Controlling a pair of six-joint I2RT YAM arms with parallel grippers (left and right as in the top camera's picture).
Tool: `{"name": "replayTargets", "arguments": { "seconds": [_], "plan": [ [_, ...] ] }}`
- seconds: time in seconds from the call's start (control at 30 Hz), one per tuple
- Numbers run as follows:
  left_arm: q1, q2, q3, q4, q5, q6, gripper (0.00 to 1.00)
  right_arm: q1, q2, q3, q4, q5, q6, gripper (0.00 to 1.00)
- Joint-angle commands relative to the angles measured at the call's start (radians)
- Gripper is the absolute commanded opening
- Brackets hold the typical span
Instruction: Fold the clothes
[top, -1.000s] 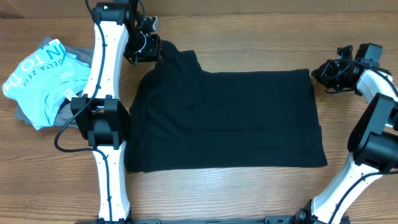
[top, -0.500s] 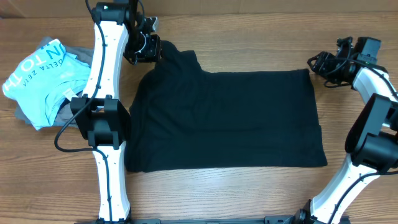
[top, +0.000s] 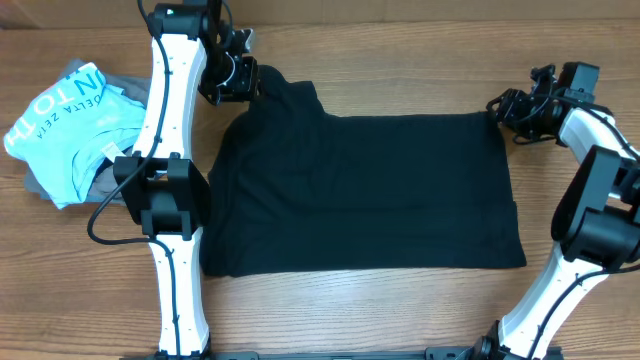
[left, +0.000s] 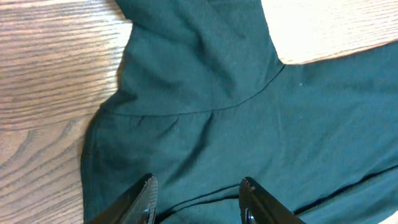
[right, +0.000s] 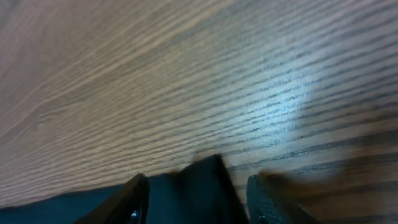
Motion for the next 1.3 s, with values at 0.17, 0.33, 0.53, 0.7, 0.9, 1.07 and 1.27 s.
{"name": "replayTargets", "arguments": {
  "seconds": [0.17, 0.33, 0.53, 0.7, 0.9, 1.07, 1.27],
  "plan": [
    [-0.003, -0.005, 0.025, -0.003, 0.011, 0.019, 0.48, -0.001, 0.027, 0.027, -0.002, -0.074, -0.005, 0.37],
    [-0.003, -0.005, 0.025, -0.003, 0.01, 0.02, 0.48, -0.008, 0.023, 0.028, -0.002, -0.077, -0.005, 0.16],
    [-0.003, -0.005, 0.025, -0.003, 0.01, 0.019, 0.49, -0.031, -0.007, 0.028, -0.006, -0.122, -0.003, 0.04],
    [-0.003, -0.005, 0.025, -0.002, 0.011, 0.019, 0.49, -0.048, -0.056, 0.028, -0.052, -0.122, 0.0, 0.04],
    [-0.005, -0.004, 0.025, 0.017, 0.01, 0.019, 0.52, -0.055, -0.098, 0.028, -0.167, -0.117, 0.003, 0.04],
    [-0.013, -0.003, 0.025, 0.087, 0.01, 0.019, 0.6, -0.055, -0.119, 0.028, -0.214, -0.115, 0.026, 0.04],
    [-0.015, 0.025, 0.023, 0.201, 0.007, 0.019, 0.68, -0.055, -0.166, 0.028, -0.203, -0.192, -0.008, 0.04]
  ]
}}
